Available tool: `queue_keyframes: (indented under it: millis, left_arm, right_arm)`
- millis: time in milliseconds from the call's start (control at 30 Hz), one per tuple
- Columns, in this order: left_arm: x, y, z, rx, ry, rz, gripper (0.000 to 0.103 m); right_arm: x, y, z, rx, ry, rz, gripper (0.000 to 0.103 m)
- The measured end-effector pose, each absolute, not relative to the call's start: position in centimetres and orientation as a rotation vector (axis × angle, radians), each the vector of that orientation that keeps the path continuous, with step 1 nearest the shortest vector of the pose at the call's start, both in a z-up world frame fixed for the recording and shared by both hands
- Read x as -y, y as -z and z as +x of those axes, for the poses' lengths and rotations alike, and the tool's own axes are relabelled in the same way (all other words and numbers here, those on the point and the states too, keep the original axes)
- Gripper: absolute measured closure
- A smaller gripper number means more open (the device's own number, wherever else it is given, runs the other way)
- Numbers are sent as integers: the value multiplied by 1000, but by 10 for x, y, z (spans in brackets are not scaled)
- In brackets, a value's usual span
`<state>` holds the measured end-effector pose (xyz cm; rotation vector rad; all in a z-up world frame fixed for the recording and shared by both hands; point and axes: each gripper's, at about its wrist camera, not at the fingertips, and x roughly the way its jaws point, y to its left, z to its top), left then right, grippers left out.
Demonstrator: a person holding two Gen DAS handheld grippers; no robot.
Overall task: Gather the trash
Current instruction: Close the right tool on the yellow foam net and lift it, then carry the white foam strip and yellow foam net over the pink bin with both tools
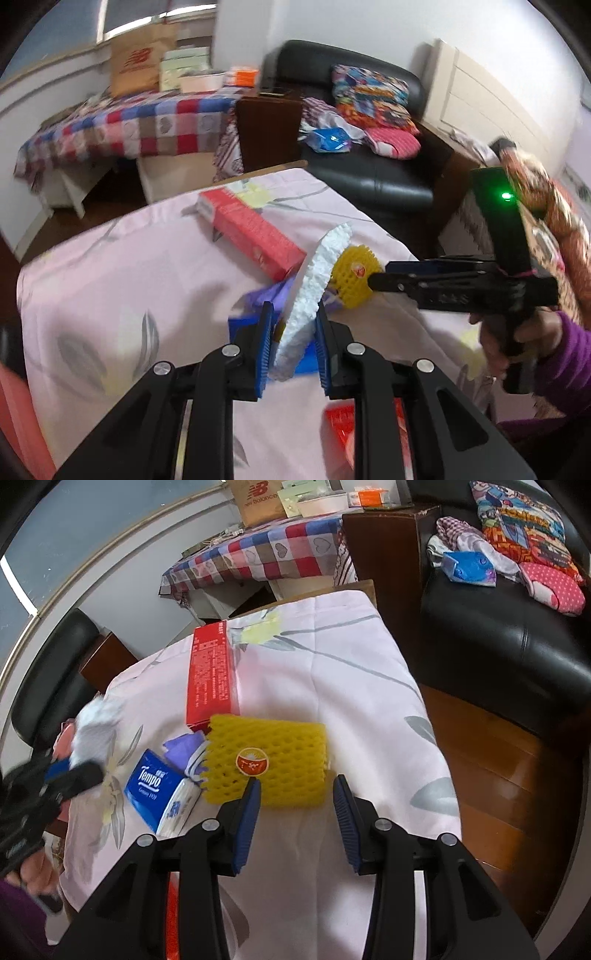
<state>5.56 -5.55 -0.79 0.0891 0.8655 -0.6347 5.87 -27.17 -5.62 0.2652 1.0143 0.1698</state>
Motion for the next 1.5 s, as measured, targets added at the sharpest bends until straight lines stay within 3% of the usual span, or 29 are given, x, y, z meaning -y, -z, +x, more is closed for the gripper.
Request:
queue_keyframes:
  millis: [167, 200, 300, 367, 667, 733, 767, 800, 833, 1267, 1400, 1500]
  left_arm:
    - [38, 13, 37, -884, 596, 24, 83]
    - [35, 14, 34, -890, 589, 12, 83]
    - [31, 16, 28, -894, 575, -5, 83]
    - [29, 17, 25, -898, 570, -21, 83]
    - [25, 18, 13, -904, 555, -55, 83]
    - [25, 18, 10, -904, 551, -61, 83]
    - [25, 17, 8, -902, 548, -64, 82]
    - [24, 17, 7, -900, 545, -67, 82]
    - [23, 16, 4, -897, 541, -72, 82]
    - [-1, 17, -4, -888, 497, -135, 82]
    - [-5, 19, -6, -887, 499, -147, 82]
    - [-7, 22, -6, -888, 500, -158, 82]
  right_arm:
    - [268, 56, 57, -992, -207, 275, 65]
    - [267, 56, 57, -991, -213, 272, 78]
    - [263, 56, 55, -994, -227, 264, 99]
    - [261, 52, 51, -983, -230, 258, 101]
    - [239, 22, 29, -882, -250, 103, 102]
    - [229, 22, 30, -898, -250, 57, 86]
    - [223, 23, 32, -909, -258, 45, 66]
    - [220, 23, 34, -910, -259, 40, 57]
    - [217, 24, 36, -907, -258, 33, 56]
    - [200, 44, 67, -941, -169, -23, 56]
    - [215, 49, 65, -962, -131, 27, 83]
    - [224, 49, 60, -962, -126, 61, 90]
